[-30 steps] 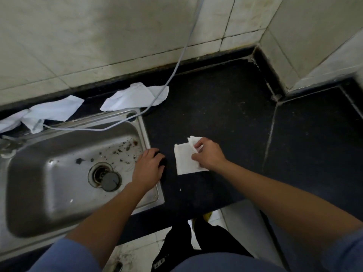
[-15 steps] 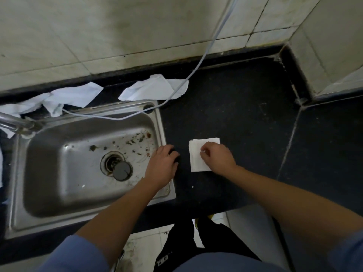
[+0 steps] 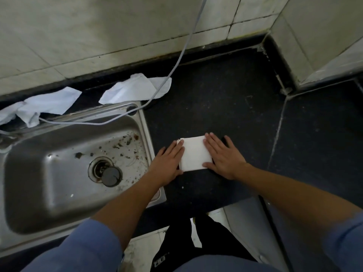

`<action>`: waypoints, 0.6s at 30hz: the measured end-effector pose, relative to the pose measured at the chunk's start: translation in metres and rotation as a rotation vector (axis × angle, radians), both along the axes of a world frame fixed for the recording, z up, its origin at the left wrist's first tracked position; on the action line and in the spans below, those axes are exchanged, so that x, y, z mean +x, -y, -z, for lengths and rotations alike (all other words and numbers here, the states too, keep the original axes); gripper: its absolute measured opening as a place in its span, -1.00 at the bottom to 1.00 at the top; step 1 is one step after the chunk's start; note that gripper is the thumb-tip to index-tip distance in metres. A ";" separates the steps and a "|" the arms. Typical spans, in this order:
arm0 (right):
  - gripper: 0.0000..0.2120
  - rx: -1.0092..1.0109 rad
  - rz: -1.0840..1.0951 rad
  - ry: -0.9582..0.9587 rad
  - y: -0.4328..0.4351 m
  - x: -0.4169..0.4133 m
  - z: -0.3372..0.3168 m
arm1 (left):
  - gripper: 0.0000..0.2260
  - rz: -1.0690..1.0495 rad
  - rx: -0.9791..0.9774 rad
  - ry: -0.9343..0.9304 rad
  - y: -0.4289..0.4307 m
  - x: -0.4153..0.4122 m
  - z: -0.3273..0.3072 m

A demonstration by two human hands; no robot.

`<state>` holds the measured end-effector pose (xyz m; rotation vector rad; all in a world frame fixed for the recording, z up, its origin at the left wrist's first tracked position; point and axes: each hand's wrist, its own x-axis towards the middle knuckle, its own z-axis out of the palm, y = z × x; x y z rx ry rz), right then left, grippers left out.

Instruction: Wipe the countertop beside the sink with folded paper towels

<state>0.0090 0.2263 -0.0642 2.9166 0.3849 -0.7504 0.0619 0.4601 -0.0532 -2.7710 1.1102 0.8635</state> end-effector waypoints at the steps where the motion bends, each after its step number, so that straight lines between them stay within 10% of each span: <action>1: -0.22 -0.018 -0.005 0.002 0.004 -0.004 0.001 | -0.25 -0.005 -0.003 0.003 -0.001 -0.001 0.001; 10: -0.37 0.147 0.039 0.154 -0.010 0.026 -0.030 | -0.28 -0.069 -0.052 0.072 -0.007 -0.009 -0.013; 18: -0.57 0.149 0.165 -0.217 -0.041 0.088 -0.026 | -0.43 -0.359 -0.077 0.109 -0.052 -0.050 -0.038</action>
